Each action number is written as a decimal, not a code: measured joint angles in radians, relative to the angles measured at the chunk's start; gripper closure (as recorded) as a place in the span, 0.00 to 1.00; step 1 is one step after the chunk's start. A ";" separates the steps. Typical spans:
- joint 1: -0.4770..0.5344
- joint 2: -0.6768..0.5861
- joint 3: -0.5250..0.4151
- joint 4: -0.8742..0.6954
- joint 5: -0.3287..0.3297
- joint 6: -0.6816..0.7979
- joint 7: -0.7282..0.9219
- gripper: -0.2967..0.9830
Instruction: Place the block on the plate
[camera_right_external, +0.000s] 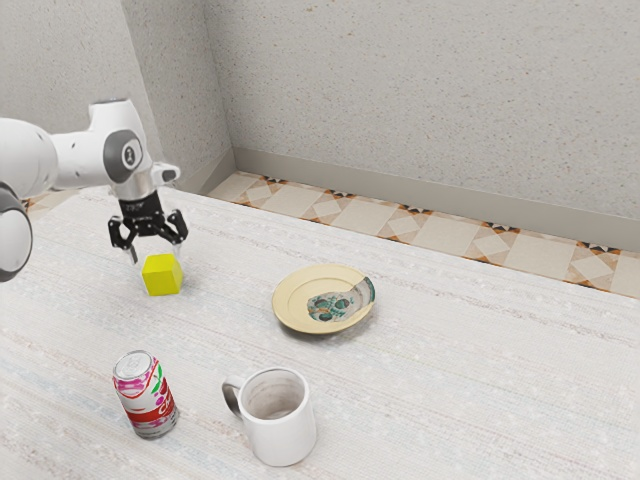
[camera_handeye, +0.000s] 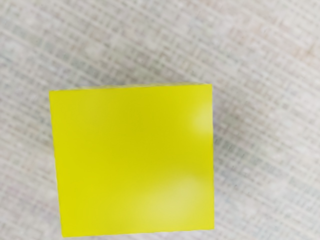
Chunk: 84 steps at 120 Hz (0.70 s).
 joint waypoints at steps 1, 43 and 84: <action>0.001 0.001 0.000 0.001 0.000 0.001 0.001 0.23; 0.024 0.057 -0.019 0.029 0.000 0.029 0.024 0.23; 0.040 0.100 -0.030 0.058 0.000 0.064 0.048 0.23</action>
